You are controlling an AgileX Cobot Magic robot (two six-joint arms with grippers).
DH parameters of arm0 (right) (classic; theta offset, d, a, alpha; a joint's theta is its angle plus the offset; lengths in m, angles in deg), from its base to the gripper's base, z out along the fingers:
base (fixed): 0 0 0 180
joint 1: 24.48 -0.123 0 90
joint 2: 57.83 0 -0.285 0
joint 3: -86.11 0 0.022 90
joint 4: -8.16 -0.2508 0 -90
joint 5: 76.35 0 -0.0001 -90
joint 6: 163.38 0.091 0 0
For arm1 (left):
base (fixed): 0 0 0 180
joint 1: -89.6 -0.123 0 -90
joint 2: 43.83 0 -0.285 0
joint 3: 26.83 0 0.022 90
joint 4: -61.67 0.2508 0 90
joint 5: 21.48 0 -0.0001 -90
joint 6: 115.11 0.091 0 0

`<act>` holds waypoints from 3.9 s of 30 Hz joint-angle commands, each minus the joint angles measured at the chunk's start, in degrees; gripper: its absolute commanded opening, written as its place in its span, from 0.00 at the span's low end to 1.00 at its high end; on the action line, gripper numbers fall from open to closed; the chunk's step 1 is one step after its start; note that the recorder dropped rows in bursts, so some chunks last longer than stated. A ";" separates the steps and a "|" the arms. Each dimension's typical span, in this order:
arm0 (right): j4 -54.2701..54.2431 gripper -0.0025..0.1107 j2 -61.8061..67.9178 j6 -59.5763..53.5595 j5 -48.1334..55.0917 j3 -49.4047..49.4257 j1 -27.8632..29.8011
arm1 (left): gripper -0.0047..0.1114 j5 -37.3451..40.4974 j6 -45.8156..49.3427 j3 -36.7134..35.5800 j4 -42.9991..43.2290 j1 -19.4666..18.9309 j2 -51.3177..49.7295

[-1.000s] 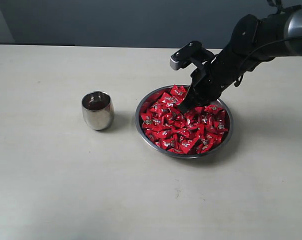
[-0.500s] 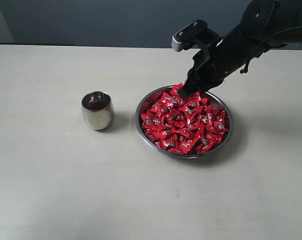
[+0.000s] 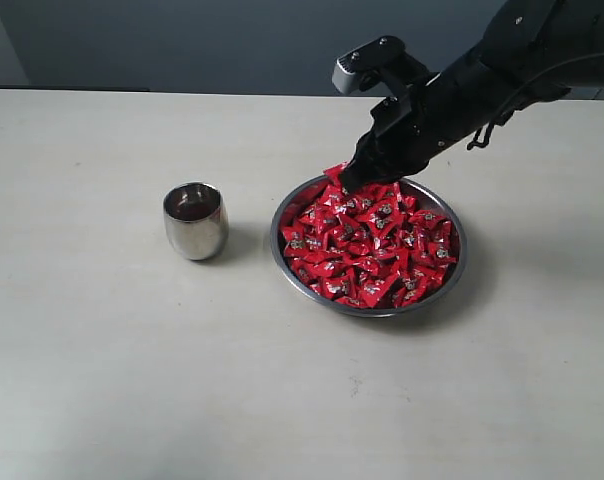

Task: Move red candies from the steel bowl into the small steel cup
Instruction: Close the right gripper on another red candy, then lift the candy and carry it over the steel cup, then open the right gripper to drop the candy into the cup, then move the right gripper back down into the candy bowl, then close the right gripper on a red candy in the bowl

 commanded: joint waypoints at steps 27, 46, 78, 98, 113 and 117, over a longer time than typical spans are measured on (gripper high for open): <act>5.09 0.01 15.33 8.20 -7.28 -24.21 -17.14 | 0.04 -0.33 -0.07 -0.22 0.06 0.19 0.26; 7.33 0.17 20.44 8.30 -6.44 -25.28 -19.37 | 0.04 -0.35 -0.07 -0.22 0.06 0.19 0.26; 30.74 0.35 1.66 27.40 -0.06 0.35 -1.72 | 0.04 -0.23 -0.07 -0.22 0.06 0.19 0.26; 30.37 0.35 6.53 27.40 -10.86 2.19 -2.20 | 0.04 -0.23 -0.07 -0.22 0.06 0.19 0.26; 28.58 0.35 7.91 27.14 -14.20 2.10 -2.88 | 0.04 -0.23 -0.07 -0.22 0.06 0.19 0.26; 25.94 0.35 7.91 25.58 -14.08 2.10 -2.88 | 0.04 -0.44 -0.07 -0.22 0.06 0.19 0.26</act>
